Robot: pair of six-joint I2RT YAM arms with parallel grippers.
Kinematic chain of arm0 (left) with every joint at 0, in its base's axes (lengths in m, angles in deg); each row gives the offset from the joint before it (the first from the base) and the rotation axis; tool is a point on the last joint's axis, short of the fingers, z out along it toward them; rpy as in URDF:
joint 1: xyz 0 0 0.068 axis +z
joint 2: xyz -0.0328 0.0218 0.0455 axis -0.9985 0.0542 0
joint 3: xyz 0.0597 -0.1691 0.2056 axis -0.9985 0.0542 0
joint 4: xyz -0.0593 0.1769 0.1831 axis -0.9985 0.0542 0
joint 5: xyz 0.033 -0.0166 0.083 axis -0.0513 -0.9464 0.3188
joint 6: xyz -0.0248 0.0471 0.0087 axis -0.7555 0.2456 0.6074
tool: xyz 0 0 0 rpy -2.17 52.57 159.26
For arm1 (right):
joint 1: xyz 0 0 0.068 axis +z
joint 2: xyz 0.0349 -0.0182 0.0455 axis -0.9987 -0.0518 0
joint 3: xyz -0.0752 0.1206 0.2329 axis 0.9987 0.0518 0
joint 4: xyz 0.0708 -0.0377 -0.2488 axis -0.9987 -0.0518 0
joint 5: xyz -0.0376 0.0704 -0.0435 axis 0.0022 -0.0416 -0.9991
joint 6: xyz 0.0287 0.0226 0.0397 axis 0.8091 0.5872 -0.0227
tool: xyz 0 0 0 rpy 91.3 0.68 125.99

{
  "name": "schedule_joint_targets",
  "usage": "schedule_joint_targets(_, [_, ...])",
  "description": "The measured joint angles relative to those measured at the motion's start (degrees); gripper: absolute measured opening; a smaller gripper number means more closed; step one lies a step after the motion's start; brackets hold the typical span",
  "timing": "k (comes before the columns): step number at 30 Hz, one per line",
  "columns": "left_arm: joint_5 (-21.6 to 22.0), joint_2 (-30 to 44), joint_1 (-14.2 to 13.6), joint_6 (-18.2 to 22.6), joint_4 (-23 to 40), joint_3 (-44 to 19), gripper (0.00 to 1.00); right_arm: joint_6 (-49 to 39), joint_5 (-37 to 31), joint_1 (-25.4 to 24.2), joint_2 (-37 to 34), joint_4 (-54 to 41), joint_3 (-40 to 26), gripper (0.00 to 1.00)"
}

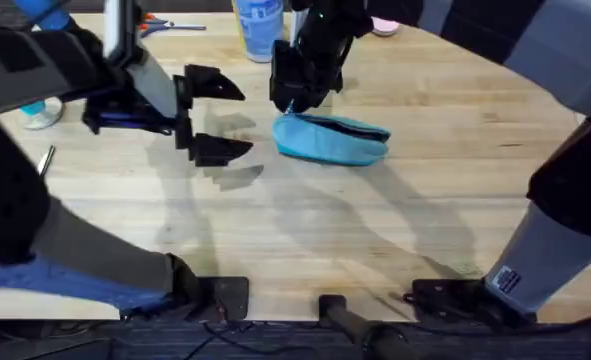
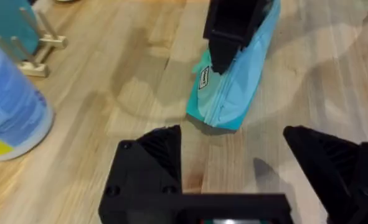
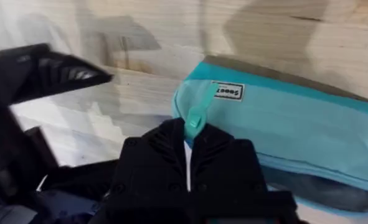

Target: Unzip the bag, pick up the pens from the table one at a time and place them inside, then zip the bag closed.

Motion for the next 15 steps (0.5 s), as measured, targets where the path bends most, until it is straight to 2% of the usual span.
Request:
schedule_joint_targets(11, [-4.19,7.1,-4.76,0.63,-8.58,0.0,0.993,-0.01,0.02,0.0,0.02,0.0,0.0,0.031])
schedule_joint_targets(15, [-4.87,7.76,-7.52,-2.83,-14.11,-0.02,0.993,-0.01,0.1,0.0,0.02,0.0,0.0,0.031])
